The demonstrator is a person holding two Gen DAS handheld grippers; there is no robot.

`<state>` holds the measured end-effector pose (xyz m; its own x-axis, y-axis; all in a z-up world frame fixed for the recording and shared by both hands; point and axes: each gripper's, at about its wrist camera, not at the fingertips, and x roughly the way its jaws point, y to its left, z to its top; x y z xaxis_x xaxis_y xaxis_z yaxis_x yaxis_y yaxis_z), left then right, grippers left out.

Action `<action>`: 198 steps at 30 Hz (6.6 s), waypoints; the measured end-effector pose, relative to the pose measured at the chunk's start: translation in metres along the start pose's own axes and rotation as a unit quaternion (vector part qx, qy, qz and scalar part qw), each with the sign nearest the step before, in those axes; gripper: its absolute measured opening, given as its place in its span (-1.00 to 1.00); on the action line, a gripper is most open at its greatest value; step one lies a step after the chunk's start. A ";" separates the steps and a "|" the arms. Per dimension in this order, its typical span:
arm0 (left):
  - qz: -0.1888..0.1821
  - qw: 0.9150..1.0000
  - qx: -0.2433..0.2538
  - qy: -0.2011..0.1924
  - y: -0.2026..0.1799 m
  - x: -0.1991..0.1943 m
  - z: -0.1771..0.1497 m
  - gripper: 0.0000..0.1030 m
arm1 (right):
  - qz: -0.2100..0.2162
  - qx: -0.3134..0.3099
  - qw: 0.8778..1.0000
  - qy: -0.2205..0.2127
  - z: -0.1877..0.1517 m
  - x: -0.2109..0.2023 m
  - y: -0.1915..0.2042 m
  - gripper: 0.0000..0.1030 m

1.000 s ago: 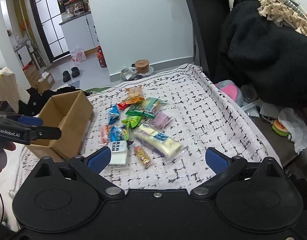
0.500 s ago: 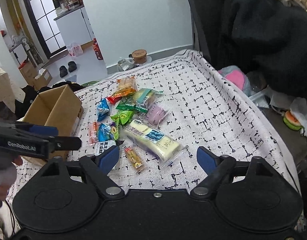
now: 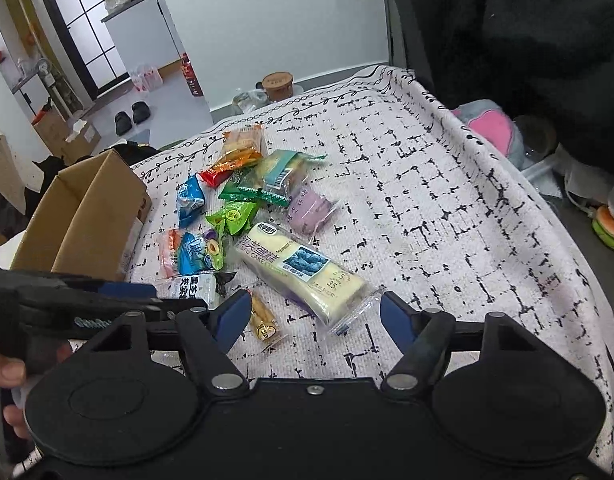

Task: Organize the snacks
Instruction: 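Grasp the white black-text packet with the left gripper while the right grasps the cream bar packet, then carry both packets into the cardboard box and open both grippers, then grasp the small yellow snack stick with the left gripper while the right approaches the purple packet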

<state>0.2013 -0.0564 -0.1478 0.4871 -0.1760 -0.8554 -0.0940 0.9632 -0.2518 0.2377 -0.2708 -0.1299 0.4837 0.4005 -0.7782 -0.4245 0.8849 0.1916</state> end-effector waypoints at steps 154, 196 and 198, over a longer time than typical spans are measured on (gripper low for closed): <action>0.032 0.988 -0.044 -0.145 0.057 -0.120 0.004 1.00 | 0.013 0.014 0.996 -0.086 0.013 -0.040 0.054 1.00; 0.026 0.997 -0.046 0.055 -0.020 0.030 0.000 -0.22 | 0.027 0.047 0.994 -0.099 0.001 0.026 -0.033 0.62; 0.044 0.997 -0.035 0.056 -0.023 0.032 0.000 -0.55 | 0.031 0.043 0.994 -0.099 0.003 0.031 -0.032 0.61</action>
<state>0.2193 -0.0842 -0.1692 0.3750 -0.1172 -0.9196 -0.1948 0.9598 -0.2018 0.2683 -0.2859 -0.1579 0.6040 0.4857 -0.6318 -0.3954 0.8710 0.2916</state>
